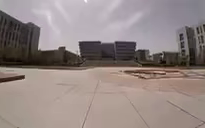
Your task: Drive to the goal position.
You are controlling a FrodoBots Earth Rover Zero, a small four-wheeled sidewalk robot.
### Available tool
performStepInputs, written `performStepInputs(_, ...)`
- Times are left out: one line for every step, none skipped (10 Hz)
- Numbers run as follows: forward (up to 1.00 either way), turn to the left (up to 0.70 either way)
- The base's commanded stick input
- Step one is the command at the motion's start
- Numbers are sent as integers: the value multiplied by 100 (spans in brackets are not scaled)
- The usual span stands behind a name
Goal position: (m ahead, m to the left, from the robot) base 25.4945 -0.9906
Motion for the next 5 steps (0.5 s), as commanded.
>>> performStepInputs(100,-1)
performStepInputs(100,-11)
performStepInputs(100,-32)
performStepInputs(100,-37)
performStepInputs(100,-5)
